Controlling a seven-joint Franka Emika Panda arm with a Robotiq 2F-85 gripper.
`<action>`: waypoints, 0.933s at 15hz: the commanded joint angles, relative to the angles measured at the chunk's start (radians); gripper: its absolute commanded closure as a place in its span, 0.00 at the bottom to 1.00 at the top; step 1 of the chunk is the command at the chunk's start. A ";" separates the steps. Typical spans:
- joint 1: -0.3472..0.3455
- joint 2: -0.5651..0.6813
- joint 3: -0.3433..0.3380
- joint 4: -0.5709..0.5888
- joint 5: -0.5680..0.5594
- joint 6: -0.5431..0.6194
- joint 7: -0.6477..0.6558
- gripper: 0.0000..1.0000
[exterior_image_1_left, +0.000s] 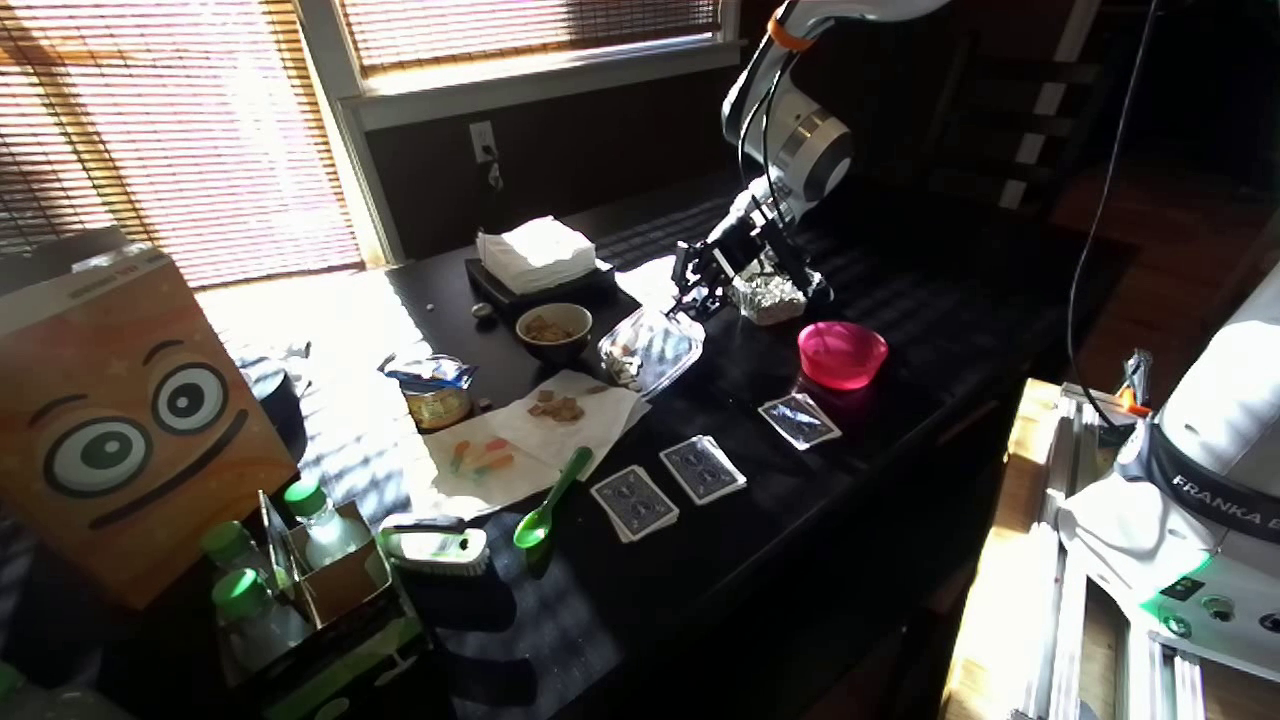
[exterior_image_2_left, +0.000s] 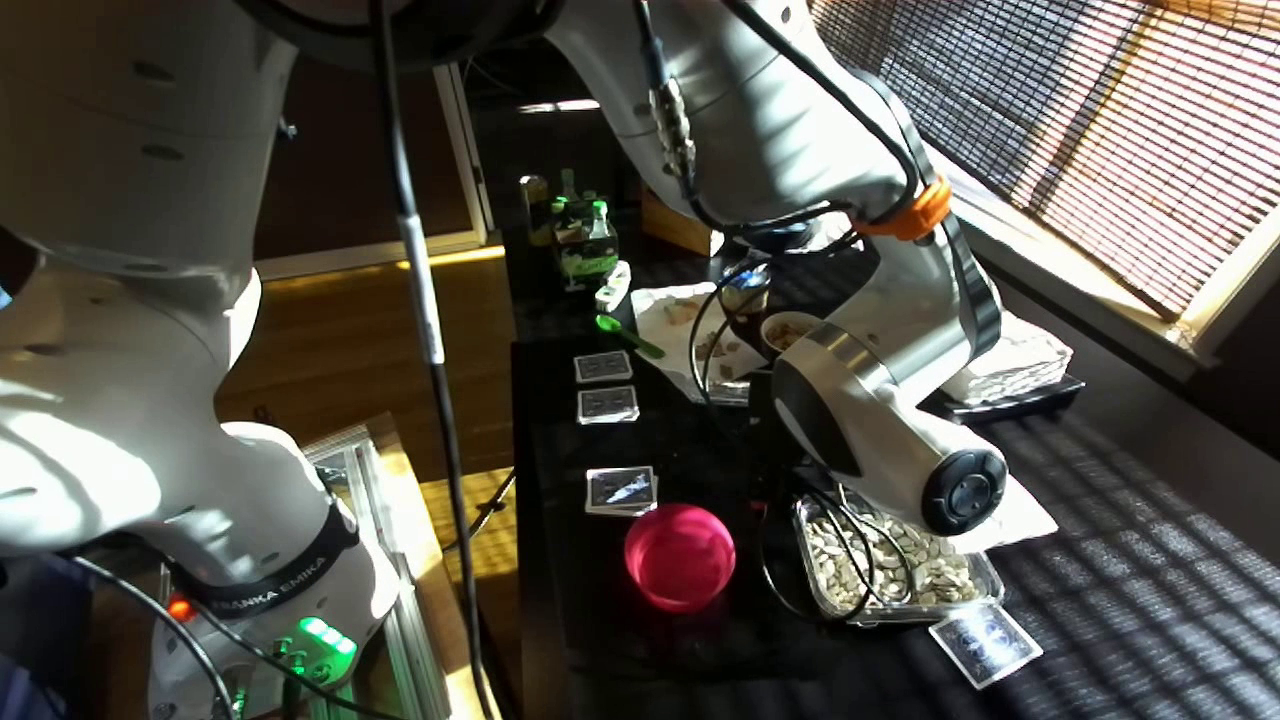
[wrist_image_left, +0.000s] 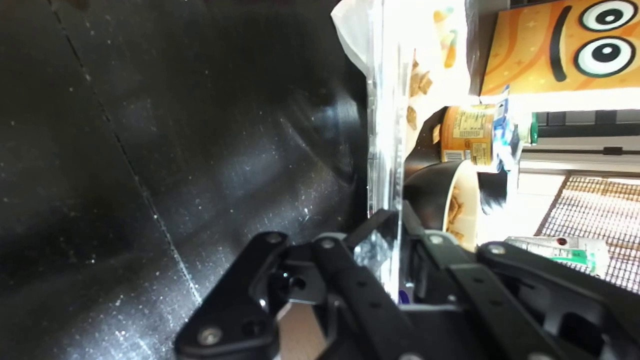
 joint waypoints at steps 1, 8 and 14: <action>0.013 0.019 -0.027 0.020 0.038 -0.041 -0.029 0.98; 0.010 0.010 -0.040 0.020 0.040 -0.052 -0.032 0.98; 0.008 0.002 -0.049 0.022 0.043 -0.080 -0.032 0.98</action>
